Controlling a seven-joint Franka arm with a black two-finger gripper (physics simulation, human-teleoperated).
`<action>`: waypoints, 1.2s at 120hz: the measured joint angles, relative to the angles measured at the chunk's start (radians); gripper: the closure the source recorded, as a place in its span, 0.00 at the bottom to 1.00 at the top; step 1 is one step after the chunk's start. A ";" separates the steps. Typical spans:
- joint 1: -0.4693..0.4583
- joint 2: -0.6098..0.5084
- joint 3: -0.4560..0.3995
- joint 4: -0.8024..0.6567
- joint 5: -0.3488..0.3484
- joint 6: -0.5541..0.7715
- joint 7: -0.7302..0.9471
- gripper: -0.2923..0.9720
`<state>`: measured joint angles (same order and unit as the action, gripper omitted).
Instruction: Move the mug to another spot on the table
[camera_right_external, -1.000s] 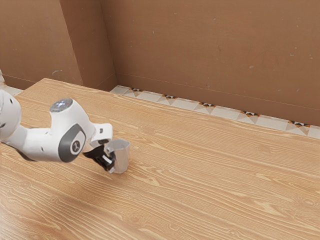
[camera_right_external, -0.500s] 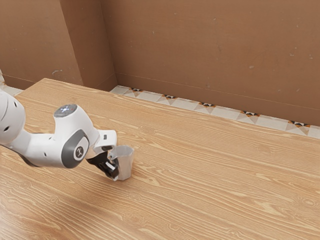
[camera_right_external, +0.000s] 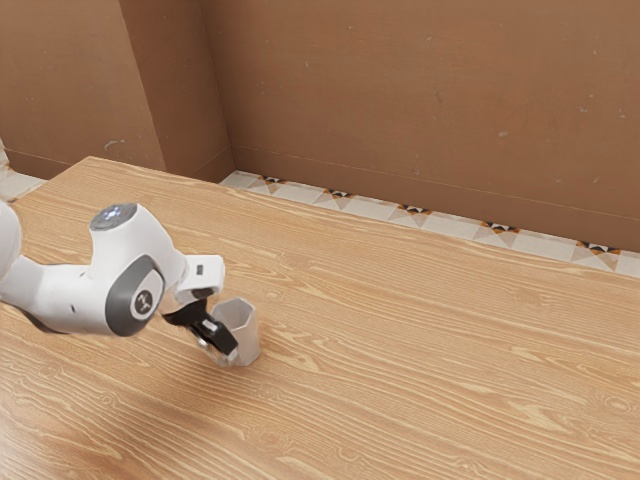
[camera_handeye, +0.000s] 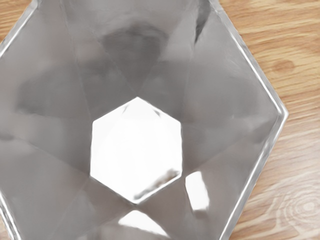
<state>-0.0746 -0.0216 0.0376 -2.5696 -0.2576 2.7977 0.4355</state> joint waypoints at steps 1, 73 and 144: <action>-0.001 -0.003 0.000 0.000 0.000 0.000 0.000 0.27; -0.003 -0.114 0.016 0.096 0.042 -0.006 0.010 0.23; 0.017 0.166 0.010 0.985 0.431 -0.673 -0.124 0.23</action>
<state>-0.0576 0.1446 0.0477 -1.5844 0.1737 2.1244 0.3118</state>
